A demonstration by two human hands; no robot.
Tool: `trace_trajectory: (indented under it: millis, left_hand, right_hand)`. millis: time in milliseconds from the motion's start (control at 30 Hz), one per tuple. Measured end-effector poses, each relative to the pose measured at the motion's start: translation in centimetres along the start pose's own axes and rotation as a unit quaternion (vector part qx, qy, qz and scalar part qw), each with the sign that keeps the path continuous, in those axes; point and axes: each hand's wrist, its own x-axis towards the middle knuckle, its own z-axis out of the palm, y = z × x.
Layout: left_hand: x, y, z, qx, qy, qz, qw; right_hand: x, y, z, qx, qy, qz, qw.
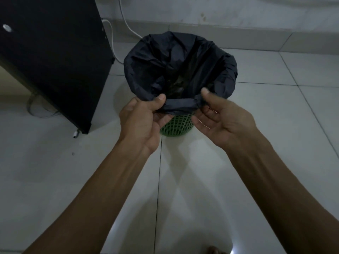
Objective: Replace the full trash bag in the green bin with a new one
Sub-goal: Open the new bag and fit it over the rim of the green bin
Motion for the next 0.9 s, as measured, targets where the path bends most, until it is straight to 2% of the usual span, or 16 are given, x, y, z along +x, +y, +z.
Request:
trace_trajectory:
  millis: [100,200,300,433,600,700,900]
  left_hand:
    - [-0.5,0.0,0.6,0.015,0.024,0.013,1.000]
    - [-1.5,-0.7,1.5,0.044,0.110,0.043,0.992]
    - [-2.3,-1.8,1.8,0.063,0.179,0.022,0.982]
    - [-2.4,-1.8,2.4,0.004,0.166,-0.046,0.985]
    - [-1.2,-0.9,2.2,-0.015,0.148,-0.061,0.987]
    - [-0.9,-0.9,1.7,-0.009,0.106,-0.054,0.993]
    - [-0.4,-0.1,0.6,0.004,0.073,-0.008,0.997]
  right_hand:
    - [0.3,0.5,0.7,0.049,0.011,-0.003,0.999]
    - [0.5,0.6,1.1,0.082,0.007,-0.012,0.997]
    - [0.6,0.8,1.1,0.088,0.003,-0.030,0.996]
    - [0.4,1.5,1.0,0.070,-0.016,-0.037,0.997]
    - [0.1,2.1,0.6,0.061,-0.039,-0.036,0.997]
    - [-0.1,2.0,0.2,0.047,-0.045,-0.035,0.997]
    - [0.3,1.0,-0.8,0.054,0.021,-0.020,0.998]
